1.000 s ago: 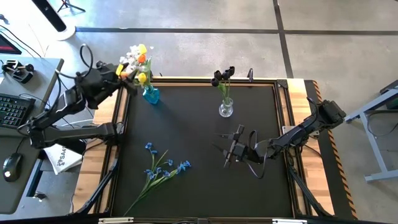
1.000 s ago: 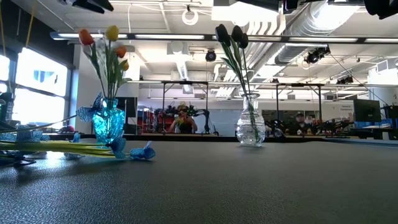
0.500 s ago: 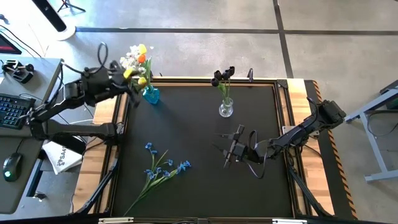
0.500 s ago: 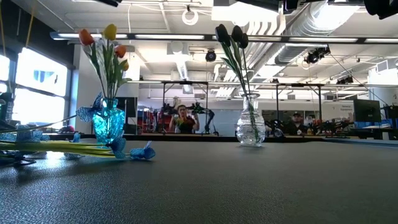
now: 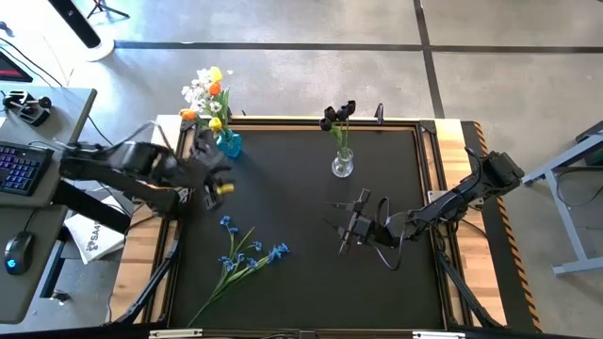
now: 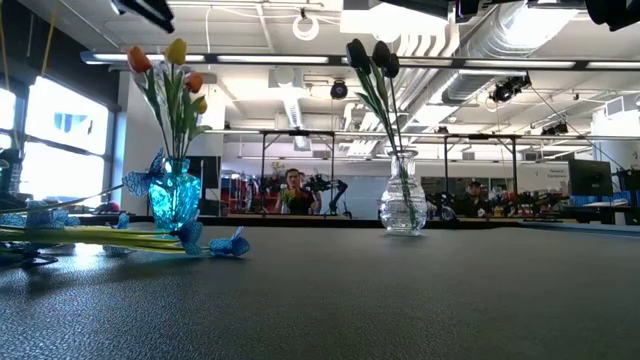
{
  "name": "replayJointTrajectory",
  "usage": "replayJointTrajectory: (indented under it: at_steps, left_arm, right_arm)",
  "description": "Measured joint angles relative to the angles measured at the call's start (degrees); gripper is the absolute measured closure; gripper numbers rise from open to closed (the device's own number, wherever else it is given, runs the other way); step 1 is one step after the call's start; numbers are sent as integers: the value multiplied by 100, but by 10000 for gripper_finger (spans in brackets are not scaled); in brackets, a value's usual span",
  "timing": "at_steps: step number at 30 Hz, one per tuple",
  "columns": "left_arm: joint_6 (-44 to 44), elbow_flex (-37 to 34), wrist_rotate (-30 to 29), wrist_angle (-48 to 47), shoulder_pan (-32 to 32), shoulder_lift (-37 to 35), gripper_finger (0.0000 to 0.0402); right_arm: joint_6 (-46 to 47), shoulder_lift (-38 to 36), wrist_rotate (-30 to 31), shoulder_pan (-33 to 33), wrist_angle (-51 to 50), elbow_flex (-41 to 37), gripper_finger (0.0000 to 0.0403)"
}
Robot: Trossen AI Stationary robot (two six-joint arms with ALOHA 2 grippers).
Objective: Sort flowers into vase by color
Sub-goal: Put the blue flowers into the transparent vase
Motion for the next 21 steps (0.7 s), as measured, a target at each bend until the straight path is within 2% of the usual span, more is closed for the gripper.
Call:
replayJointTrajectory:
  at_steps: [5, 10, 13, 21]
  left_arm:
    - [-1220, 0, 147, -1043, -633, 582, 254]
    - [-2493, 0, 532, -1934, -1186, 1142, 259]
    - [-3032, -2, 533, -2053, -1573, 1405, 259]
    - [-3621, -4, 220, -1770, -2577, 1996, 259]
  right_arm:
    - [0, 0, 0, 1, -3, 0, 229]
    - [4, 0, 0, 1, -74, 0, 229]
    - [108, 0, 0, 1, -154, 0, 229]
    - [299, 0, -2, -1, -398, 0, 229]
